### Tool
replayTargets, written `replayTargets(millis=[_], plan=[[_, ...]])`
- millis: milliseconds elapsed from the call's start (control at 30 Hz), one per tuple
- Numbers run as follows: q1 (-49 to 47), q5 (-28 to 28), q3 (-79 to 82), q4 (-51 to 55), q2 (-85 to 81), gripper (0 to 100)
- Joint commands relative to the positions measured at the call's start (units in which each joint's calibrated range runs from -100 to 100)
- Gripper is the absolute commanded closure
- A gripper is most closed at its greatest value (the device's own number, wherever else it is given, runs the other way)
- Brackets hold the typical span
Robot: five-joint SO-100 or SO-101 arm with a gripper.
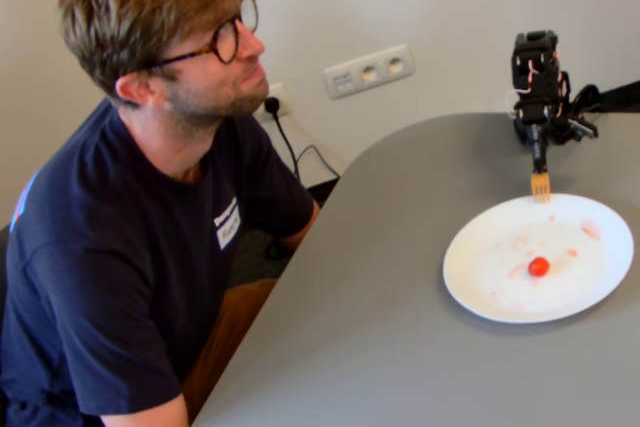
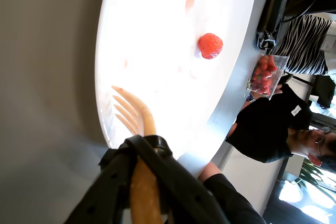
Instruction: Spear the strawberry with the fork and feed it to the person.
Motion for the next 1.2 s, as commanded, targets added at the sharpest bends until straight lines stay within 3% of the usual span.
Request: replayTargets(millis=[0,533,667,867,1033,1167], plan=[[-0.3,-0.1,0.1,0.2,-0.5,99],[0.0,0.2,0.1,1.2,-0.5,99],[0.3,0.3,-17.4,8.3,0.4,99],[0.4,3.2,-41.3,5.4,4.6,99],[0.4,1.3,-90.4,0.9,58.2,99],[0.3,-3.6,-100.1,0.8,74.6,99]])
